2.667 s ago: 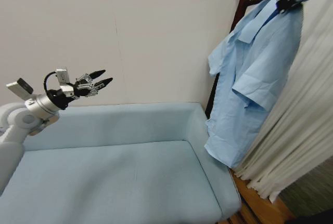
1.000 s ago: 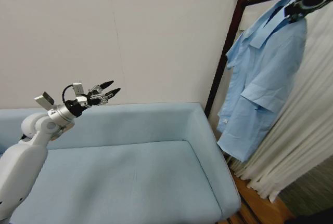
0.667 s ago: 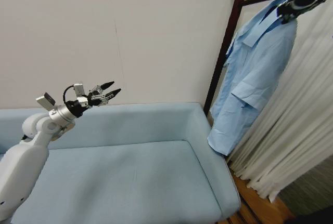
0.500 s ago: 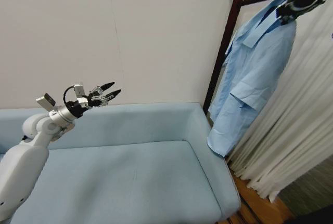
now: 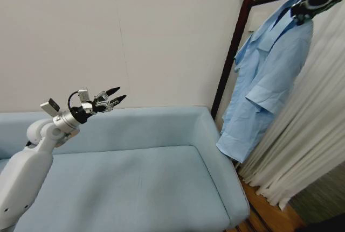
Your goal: Pick up the clothes from the sofa and hang them on the clothes hanger.
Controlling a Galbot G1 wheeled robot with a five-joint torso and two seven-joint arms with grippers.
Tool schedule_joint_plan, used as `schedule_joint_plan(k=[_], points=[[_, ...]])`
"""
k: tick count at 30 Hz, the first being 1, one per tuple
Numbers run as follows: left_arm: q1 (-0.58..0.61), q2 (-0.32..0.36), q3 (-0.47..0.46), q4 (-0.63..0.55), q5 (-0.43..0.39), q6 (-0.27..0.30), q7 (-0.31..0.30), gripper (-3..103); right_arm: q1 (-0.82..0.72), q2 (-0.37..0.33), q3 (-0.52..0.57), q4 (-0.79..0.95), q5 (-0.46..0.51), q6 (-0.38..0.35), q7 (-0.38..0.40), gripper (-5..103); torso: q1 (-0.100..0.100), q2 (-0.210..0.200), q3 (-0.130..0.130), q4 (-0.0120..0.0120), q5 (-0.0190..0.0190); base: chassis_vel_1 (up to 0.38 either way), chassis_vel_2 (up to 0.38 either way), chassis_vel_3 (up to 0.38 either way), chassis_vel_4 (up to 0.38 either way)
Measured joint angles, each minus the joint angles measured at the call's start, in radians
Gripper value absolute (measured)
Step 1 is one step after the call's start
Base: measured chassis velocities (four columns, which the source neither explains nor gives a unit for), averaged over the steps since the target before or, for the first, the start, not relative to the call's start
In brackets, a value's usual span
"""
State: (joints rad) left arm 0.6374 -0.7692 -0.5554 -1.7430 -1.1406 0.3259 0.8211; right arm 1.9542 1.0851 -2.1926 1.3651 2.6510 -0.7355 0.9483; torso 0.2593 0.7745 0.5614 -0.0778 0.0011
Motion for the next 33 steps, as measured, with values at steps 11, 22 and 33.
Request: schedule_joint_plan(k=[11,22,33], points=[[-0.01,-0.018,0.017,0.017,0.018,0.0,0.004,100,-0.005,0.111,-0.073,-0.079,0.131,0.0,0.03,8,0.0,0.0,0.0,-0.0001,-0.0001,0.0,0.0,0.0,0.0],[0.001,-0.034,0.007,0.029,0.019,-0.006,0.03,100,0.013,0.132,-0.098,-0.019,0.192,0.0,0.065,8,0.0,0.0,0.0,-0.0002,0.0004,0.0,0.0,0.0,0.0],[0.015,-0.051,0.001,0.021,0.031,-0.009,0.046,100,0.011,0.147,-0.092,-0.021,0.206,0.0,0.075,8,0.0,0.0,0.0,-0.0001,0.0002,0.0,0.0,0.0,0.0]])
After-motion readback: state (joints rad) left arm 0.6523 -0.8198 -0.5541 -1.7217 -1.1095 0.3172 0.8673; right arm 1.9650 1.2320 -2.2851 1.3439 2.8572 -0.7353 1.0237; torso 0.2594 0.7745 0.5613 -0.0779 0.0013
